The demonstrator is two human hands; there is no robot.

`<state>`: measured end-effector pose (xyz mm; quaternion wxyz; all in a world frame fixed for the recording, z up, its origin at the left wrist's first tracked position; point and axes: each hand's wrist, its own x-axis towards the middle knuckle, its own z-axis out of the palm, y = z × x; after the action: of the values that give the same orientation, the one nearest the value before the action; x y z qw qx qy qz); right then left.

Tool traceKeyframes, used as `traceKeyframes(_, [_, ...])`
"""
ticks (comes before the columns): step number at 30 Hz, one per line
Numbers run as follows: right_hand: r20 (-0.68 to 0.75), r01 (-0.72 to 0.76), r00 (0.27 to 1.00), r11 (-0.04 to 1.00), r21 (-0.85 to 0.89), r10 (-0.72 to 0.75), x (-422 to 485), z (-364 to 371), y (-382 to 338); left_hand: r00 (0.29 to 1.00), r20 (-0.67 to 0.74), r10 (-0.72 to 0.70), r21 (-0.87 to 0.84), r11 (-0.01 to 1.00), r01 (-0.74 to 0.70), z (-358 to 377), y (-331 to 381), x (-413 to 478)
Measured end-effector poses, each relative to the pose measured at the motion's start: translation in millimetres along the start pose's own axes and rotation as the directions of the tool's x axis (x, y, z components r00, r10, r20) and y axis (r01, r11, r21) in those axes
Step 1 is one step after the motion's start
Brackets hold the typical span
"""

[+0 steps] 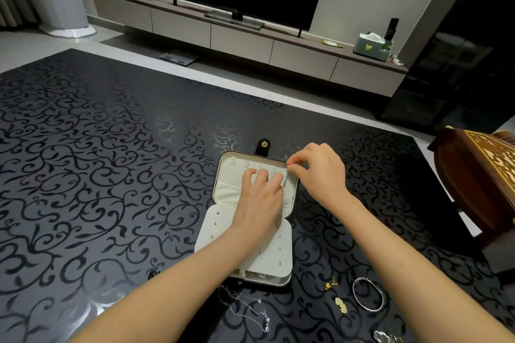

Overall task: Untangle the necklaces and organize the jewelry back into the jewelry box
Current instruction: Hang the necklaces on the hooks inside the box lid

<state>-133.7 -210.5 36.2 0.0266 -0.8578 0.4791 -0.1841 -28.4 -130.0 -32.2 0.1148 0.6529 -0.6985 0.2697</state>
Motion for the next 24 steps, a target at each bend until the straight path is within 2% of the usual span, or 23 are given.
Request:
traceKeyframes(3, [-0.041, -0.022, 0.999, 0.995, 0.099, 0.026, -6, 2, 1, 1.0, 0.005, 0.021, -0.02, 1.0, -0.02, -2, 1, -1])
traceKeyframes(5, [-0.05, -0.059, 0.996, 0.971, 0.233, 0.073, -10, 0, 0, 0.999, 0.037, -0.009, -0.073, 0.997, 0.012, 1, 1, -1])
traceKeyframes(9, [0.06, -0.187, 0.981, 0.806, 0.561, 0.186, -13, -2, 2, 0.986, 0.155, -0.054, -0.242, 0.966, 0.091, 1, -1, 6])
traceKeyframes(11, [0.143, -0.249, 0.968, 0.717, 0.651, 0.206, -14, -1, 0, 0.978, 0.194, -0.079, -0.347, 0.927, 0.144, 0, -1, 2])
traceKeyframes(13, [0.215, -0.305, 0.952, 0.672, 0.674, 0.217, -16, 1, -2, 0.965, 0.206, -0.16, -0.442, 0.865, 0.238, 5, 0, -5])
traceKeyframes(15, [0.233, -0.321, 0.947, 0.672, 0.668, 0.221, -17, 5, -3, 0.959, 0.184, -0.214, -0.511, 0.813, 0.279, 5, 0, -10])
traceKeyframes(20, [0.128, -0.232, 0.973, 0.794, 0.562, 0.194, -14, 11, -2, 0.97, 0.118, -0.214, -0.517, 0.82, 0.244, 12, 1, -10])
traceKeyframes(24, [0.087, -0.165, 0.986, 0.863, 0.478, 0.14, -12, 11, 0, 0.972, 0.127, -0.197, -0.532, 0.814, 0.234, 10, 4, -8])
